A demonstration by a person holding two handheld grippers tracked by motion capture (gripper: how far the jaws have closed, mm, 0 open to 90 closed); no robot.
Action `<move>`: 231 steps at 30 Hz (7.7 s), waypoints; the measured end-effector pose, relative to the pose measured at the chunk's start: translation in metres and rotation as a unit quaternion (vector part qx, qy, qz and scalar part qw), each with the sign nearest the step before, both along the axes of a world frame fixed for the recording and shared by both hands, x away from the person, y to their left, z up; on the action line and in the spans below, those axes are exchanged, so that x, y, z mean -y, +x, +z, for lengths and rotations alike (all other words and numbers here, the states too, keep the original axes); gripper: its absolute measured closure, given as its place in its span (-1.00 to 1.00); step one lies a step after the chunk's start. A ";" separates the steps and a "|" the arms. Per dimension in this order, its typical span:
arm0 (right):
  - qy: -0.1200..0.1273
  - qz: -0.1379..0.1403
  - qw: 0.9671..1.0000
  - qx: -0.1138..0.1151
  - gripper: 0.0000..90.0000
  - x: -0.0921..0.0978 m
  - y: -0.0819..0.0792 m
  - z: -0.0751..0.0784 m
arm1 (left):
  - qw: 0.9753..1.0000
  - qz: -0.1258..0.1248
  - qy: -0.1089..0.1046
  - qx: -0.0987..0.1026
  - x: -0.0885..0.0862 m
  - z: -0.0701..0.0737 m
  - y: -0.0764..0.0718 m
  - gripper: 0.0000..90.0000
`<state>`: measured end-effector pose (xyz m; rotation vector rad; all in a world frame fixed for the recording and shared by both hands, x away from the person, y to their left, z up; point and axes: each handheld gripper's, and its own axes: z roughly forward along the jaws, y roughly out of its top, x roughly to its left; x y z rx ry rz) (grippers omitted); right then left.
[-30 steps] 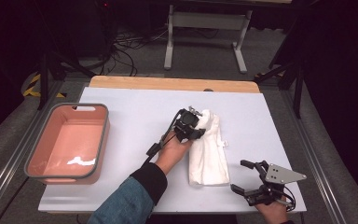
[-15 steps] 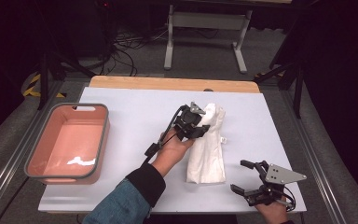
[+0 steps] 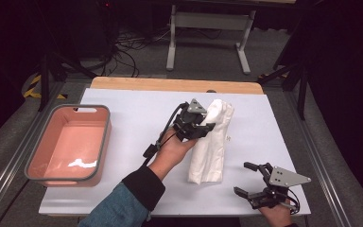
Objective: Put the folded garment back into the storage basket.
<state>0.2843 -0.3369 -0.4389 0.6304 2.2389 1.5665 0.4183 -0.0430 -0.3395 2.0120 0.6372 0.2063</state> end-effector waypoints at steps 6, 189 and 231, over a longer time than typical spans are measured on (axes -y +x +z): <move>0.000 0.000 1.000 0.000 -0.81 0.000 0.000 0.000 | 0.998 -0.034 -0.036 0.024 -0.008 0.007 -0.006 0.55; -0.010 0.008 1.000 -0.016 -0.83 -0.015 0.003 -0.007 | 0.979 0.137 -0.048 0.145 -0.390 0.032 -0.070 0.54; -0.011 0.011 1.000 -0.013 -0.83 -0.015 0.003 -0.006 | 0.990 0.107 -0.035 0.081 -0.378 -0.018 -0.051 0.53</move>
